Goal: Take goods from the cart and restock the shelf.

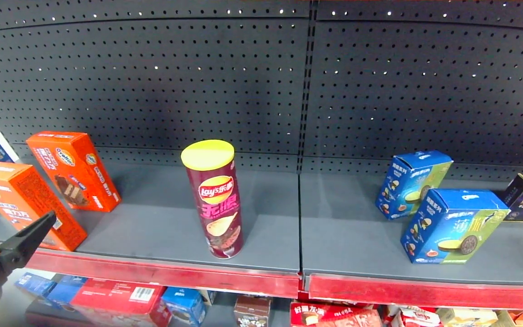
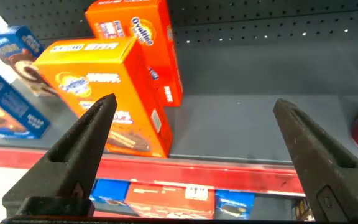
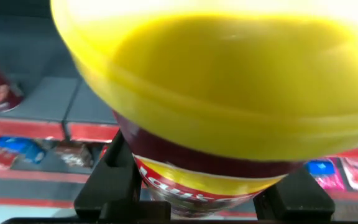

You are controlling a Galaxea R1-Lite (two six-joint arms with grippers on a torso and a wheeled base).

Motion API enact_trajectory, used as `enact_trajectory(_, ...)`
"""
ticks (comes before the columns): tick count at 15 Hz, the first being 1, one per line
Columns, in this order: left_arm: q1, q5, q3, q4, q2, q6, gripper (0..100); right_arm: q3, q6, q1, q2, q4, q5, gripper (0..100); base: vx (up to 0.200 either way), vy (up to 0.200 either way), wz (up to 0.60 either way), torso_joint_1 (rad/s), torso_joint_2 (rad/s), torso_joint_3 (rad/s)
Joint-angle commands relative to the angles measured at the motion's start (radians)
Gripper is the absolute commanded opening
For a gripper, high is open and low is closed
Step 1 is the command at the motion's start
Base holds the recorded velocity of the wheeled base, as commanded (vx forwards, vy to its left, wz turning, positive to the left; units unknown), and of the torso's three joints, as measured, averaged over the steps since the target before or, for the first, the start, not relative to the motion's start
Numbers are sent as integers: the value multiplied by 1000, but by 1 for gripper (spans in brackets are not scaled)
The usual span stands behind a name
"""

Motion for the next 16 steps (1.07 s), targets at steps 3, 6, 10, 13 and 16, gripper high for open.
enact_trajectory(3, 1, -2, 7, -1, -6, -1, 100, -66, 33, 203, 94, -13, -33, 0, 0, 0, 0, 0, 0, 0)
enact_trajectory(6, 6, 1, 17, -1, -6, -1, 100, -115, 55, 362, 114, 19, -33, 0, 0, 0, 0, 0, 0, 0)
enact_trajectory(10, 6, 3, 24, -1, -3, 4, 100, -158, 52, 485, 108, 108, -33, 0, 0, 0, 0, 0, 0, 0)
enact_trajectory(13, 3, 37, 33, 1, 0, 11, 100, -172, 45, 628, 162, 126, -322, 0, 0, 0, 0, 0, 0, 0)
enact_trajectory(16, 4, 78, 29, 1, -3, 39, 100, -158, 96, 743, 211, 96, -632, 0, 0, 0, 0, 0, 0, 0)
